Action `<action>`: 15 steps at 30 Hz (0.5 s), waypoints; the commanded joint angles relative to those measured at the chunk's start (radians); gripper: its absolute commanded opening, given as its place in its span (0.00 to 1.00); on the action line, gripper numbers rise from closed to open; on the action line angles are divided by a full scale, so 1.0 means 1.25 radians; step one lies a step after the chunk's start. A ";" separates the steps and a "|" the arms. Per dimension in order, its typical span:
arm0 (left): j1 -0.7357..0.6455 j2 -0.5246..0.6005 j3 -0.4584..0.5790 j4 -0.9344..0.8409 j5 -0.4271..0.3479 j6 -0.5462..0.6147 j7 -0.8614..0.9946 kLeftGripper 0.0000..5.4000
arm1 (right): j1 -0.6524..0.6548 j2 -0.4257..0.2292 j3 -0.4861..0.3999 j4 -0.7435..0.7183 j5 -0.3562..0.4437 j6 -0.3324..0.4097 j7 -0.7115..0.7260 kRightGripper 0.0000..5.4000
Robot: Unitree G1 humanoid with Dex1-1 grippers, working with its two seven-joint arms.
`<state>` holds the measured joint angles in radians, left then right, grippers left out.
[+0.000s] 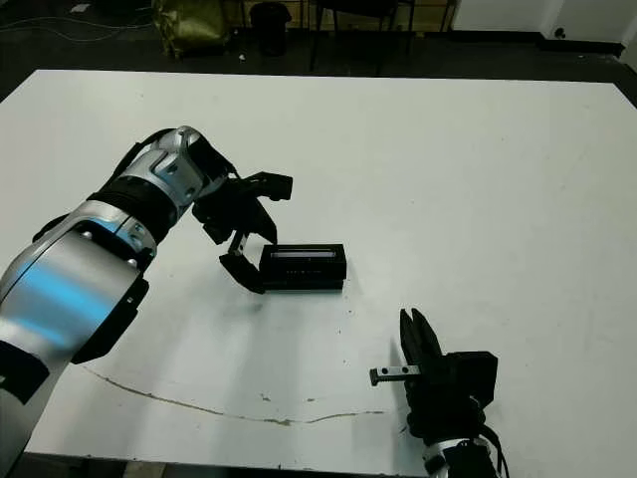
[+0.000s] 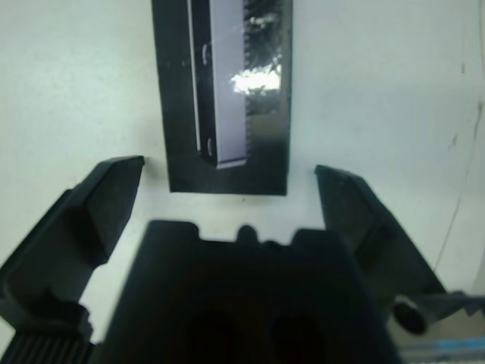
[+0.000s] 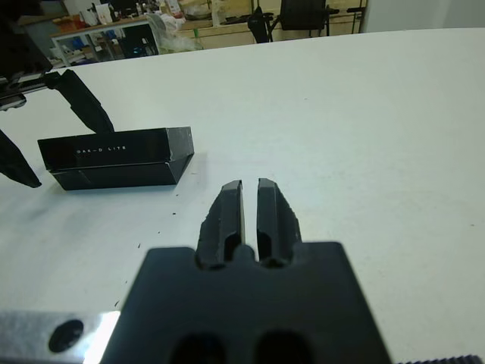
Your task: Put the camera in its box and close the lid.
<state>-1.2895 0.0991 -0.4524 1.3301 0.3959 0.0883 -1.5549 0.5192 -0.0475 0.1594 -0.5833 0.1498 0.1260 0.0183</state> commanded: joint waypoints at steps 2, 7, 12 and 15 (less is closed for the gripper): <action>0.025 -0.004 0.005 0.008 0.003 0.000 -0.002 1.00 | 0.073 0.004 -0.001 0.004 0.000 0.008 -0.007 0.00; 0.027 -0.007 0.012 0.008 0.001 0.007 0.009 1.00 | 0.070 0.002 -0.008 0.028 0.014 -0.025 0.012 0.00; 0.025 -0.012 0.007 0.010 0.009 0.027 0.014 1.00 | 0.070 0.002 -0.005 0.022 0.005 -0.009 0.002 0.00; 0.024 -0.016 0.003 0.013 0.014 0.056 0.016 0.95 | 0.071 -0.001 -0.003 0.016 0.011 -0.011 0.008 0.00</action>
<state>-1.2836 0.0793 -0.4426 1.3311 0.3993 0.1389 -1.5424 0.5198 -0.0475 0.1589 -0.5666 0.1602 0.0984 0.0278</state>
